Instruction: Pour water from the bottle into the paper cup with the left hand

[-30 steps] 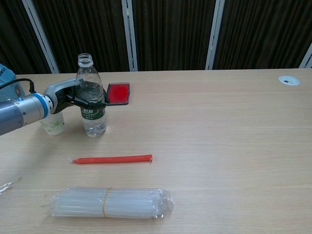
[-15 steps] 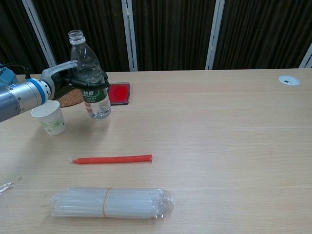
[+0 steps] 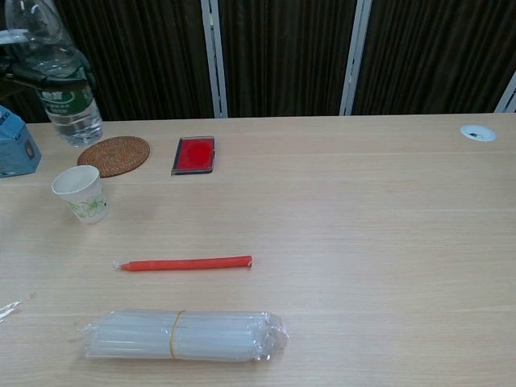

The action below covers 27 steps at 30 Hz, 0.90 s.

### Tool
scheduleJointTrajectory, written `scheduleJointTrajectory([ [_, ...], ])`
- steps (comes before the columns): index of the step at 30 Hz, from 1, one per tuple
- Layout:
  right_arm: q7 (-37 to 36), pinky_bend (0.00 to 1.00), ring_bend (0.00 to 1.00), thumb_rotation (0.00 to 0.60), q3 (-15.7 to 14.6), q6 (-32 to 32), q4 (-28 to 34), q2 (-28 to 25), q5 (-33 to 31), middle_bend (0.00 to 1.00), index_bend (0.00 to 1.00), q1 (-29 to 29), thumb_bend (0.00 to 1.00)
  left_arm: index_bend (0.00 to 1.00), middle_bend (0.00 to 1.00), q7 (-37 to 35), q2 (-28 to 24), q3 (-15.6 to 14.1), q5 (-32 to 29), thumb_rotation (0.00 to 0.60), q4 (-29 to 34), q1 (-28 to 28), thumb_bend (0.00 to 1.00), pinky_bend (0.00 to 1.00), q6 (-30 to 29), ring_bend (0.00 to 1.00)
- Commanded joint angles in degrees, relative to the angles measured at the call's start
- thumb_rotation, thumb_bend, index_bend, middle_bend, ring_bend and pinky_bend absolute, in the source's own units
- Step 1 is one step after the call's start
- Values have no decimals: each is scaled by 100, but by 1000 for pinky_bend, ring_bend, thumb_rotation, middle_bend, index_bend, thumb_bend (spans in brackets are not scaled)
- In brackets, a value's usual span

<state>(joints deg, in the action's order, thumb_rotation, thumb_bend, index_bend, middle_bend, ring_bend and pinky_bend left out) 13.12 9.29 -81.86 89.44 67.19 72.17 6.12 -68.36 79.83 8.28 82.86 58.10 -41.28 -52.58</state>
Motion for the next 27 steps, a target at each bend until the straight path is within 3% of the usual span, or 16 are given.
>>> scheduleJointTrajectory([
  [1, 19, 0, 0, 600, -17, -21, 35, 1, 39, 0, 0, 0, 0, 629, 462, 134, -200, -214, -24, 600, -252, 211, 447, 330, 81, 314],
  [7, 57, 0, 0, 600, -49, -66, 92, 3, 113, 0, 0, -6, 0, 629, 462, 224, -244, -534, 9, 600, -928, 462, 448, 330, 290, 314],
  [15, 139, 0, 0, 600, -77, -108, 139, 26, 166, 0, 0, -5, 0, 628, 459, 396, 198, -956, 290, 600, -1981, 601, 455, 330, 548, 314],
  [23, 131, 0, 0, 600, -59, -79, 134, 24, 114, 0, 0, 6, 0, 626, 458, 593, 292, -1092, 315, 600, -1975, 503, 497, 336, 1066, 314],
  [27, 79, 0, 0, 600, -67, -63, 132, 4, 128, 0, 0, 5, 0, 626, 458, 1148, 334, -1056, 111, 600, -1898, 402, 500, 337, 1606, 314],
])
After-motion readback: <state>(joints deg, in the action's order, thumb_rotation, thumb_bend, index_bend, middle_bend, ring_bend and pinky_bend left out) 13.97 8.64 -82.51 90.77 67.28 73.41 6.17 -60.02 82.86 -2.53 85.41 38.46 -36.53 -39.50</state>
